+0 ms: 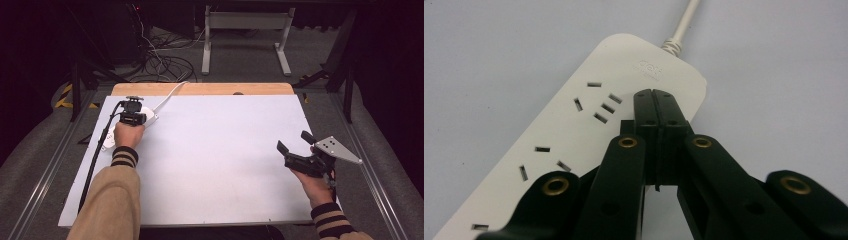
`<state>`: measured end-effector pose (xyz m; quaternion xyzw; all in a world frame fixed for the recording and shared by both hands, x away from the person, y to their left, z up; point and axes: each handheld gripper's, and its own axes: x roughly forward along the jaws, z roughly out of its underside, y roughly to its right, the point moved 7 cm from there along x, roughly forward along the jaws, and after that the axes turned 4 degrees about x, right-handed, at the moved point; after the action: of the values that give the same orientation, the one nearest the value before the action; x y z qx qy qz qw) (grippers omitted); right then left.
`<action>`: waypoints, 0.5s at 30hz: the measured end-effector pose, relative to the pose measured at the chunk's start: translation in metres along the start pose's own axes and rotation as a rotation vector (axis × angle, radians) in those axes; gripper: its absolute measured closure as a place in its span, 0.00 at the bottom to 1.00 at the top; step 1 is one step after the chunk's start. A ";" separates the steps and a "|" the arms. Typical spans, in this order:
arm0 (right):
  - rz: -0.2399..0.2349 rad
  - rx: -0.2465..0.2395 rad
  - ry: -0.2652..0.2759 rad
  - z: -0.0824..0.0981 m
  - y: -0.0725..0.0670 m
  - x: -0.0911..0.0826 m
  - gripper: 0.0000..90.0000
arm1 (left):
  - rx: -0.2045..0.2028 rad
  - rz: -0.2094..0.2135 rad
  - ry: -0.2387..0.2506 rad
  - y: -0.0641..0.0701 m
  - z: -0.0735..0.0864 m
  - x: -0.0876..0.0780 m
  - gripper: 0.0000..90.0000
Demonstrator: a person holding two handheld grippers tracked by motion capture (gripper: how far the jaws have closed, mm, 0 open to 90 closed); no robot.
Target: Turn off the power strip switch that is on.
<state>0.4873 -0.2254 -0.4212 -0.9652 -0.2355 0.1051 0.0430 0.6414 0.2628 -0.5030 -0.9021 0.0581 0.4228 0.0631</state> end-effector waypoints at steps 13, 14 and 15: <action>-0.002 0.004 -0.006 0.001 0.000 0.002 0.09 | -0.005 0.028 0.003 -0.002 -0.001 0.000 1.00; -0.002 0.002 -0.007 0.001 -0.001 0.002 0.09 | 0.002 0.021 0.008 -0.002 -0.002 0.000 1.00; -0.001 -0.002 -0.007 0.002 0.000 0.002 0.09 | 0.005 0.011 0.020 -0.001 -0.003 -0.002 1.00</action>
<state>0.4888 -0.2239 -0.4230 -0.9648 -0.2362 0.1082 0.0414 0.6428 0.2637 -0.4998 -0.9058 0.0650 0.4141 0.0624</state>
